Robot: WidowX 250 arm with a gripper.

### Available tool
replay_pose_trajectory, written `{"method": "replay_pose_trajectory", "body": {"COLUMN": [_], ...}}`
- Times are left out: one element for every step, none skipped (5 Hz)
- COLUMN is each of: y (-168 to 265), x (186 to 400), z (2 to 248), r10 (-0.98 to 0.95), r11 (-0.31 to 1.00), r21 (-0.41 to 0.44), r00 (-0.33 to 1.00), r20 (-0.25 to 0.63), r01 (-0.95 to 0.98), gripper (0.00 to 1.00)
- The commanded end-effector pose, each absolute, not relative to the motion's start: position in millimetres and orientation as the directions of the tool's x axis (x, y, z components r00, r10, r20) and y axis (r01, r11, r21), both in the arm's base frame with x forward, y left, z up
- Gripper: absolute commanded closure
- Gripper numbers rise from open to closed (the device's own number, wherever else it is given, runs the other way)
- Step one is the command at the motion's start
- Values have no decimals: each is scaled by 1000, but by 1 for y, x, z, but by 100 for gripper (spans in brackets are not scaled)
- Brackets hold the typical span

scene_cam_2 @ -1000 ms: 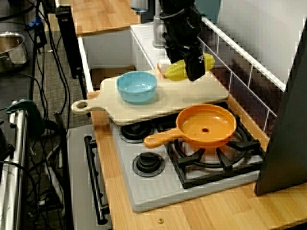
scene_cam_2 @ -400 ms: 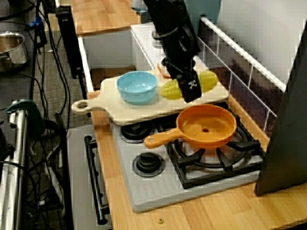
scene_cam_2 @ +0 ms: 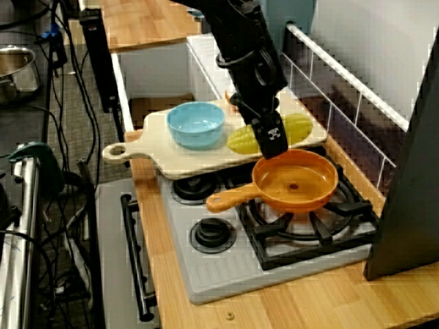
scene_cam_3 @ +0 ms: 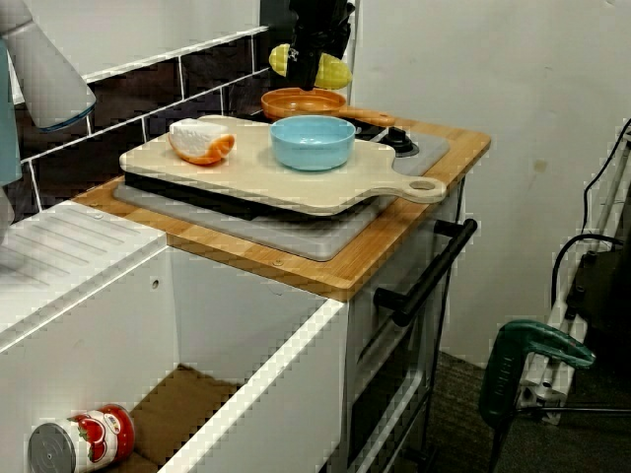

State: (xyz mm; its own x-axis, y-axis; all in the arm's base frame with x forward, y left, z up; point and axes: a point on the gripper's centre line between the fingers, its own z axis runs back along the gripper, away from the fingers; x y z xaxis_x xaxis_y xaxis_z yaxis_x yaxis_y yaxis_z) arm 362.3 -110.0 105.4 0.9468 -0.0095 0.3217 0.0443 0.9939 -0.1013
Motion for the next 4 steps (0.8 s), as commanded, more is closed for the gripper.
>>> {"method": "replay_pose_trajectory", "body": {"y": [-122,-124,-125,-125], "x": [366,368,369,371], "z": [111,104,99,94], "r10": [-16,-15,-13,-12], "r11": [993,994,995,996], "r21": [-101,-95,-91,-80], "r00": [936,939,941,947], "r20": [352,345,338,322], "r01": [54,51,47,40], "gripper": [100,100,100,100]}}
